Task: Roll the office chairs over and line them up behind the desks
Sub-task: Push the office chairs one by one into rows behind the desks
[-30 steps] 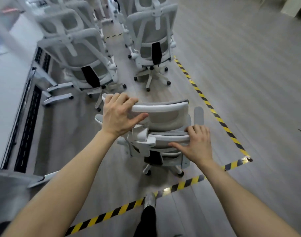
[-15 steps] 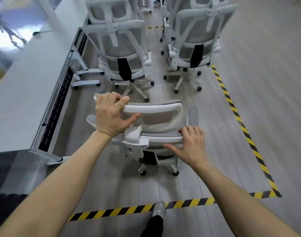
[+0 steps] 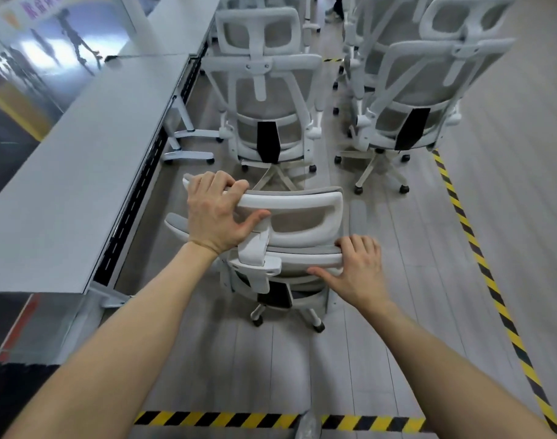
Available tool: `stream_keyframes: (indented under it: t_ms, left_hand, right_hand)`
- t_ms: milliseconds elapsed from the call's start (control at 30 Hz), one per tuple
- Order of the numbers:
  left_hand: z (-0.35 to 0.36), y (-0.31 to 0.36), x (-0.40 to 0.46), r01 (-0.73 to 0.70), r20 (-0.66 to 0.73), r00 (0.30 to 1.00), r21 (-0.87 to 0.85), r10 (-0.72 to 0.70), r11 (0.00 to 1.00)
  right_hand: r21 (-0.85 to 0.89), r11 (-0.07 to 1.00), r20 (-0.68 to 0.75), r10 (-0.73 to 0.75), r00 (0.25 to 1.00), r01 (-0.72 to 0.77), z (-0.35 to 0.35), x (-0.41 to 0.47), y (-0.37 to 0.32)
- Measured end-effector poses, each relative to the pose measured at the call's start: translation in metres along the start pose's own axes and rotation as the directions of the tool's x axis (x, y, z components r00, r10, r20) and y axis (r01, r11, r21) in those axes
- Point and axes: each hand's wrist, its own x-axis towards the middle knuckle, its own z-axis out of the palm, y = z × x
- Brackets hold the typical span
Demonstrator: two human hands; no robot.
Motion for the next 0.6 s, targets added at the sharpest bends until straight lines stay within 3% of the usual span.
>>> stream_keyframes:
  t_ms: [333, 600]
  left_hand:
    - [0.031, -0.047, 0.037, 0.142, 0.037, 0.989, 0.017, -0.143, 0.990]
    - [0.039, -0.066, 0.052, 0.140, 0.086, 0.986, 0.048, -0.144, 0.989]
  right_hand:
    - [-0.038, 0.999, 0.048, -0.035, 0.998, 0.037, 0.037, 0.094, -0.013]
    - [-0.094, 0.994, 0.121, -0.051, 0.991, 0.063, 0.048, 0.130, -0.017]
